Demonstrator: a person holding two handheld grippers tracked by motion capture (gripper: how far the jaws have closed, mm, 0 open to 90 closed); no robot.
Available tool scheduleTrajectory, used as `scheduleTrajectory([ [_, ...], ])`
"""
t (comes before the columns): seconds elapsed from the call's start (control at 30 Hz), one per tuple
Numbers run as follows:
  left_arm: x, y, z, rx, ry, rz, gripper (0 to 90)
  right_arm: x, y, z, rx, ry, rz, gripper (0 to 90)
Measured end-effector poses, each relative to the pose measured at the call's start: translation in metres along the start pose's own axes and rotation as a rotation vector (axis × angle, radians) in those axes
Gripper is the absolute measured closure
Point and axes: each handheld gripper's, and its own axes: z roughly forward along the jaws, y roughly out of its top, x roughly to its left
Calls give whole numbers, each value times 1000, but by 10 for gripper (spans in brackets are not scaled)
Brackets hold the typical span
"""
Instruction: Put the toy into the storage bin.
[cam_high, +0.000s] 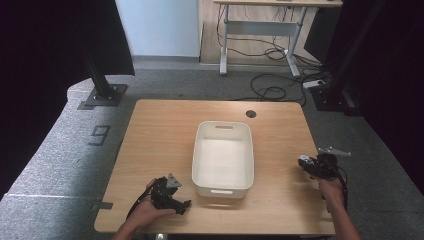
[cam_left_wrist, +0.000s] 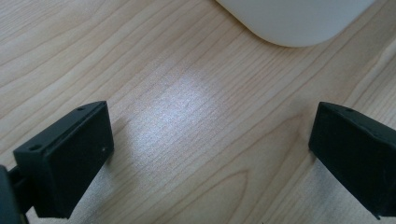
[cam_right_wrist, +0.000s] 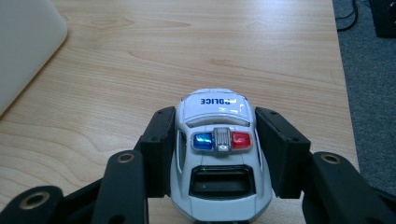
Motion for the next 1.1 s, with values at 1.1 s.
scheduleTrajectory([
  [1.1,0,0,0,3,-2,4,2,24,15,-25,-61,11,-40,504],
])
